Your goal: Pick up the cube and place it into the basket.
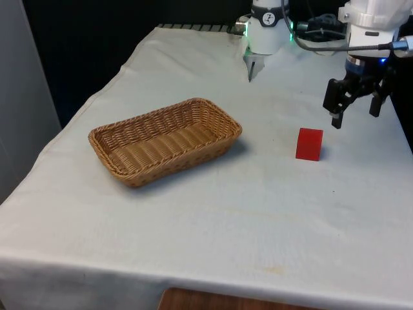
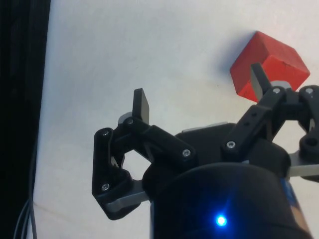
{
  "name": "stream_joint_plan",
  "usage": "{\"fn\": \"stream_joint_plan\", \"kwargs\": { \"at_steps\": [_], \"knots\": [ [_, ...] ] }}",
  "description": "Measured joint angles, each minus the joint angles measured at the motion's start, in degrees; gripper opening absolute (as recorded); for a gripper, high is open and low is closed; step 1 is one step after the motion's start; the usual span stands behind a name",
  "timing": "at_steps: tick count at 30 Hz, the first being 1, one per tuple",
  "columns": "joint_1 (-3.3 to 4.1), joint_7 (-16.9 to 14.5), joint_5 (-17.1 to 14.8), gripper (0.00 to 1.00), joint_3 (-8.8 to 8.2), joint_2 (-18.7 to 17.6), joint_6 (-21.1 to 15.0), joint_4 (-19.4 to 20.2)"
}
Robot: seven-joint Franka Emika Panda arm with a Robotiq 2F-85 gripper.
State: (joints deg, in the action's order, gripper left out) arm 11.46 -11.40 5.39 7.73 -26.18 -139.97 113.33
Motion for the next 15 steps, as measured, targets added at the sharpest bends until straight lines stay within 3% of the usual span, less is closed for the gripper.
{"fn": "stream_joint_plan", "kwargs": {
  "at_steps": [15],
  "knots": [
    [-0.06,4.47,0.00,1.00,-0.06,0.00,0.06,-0.06]
  ]
}}
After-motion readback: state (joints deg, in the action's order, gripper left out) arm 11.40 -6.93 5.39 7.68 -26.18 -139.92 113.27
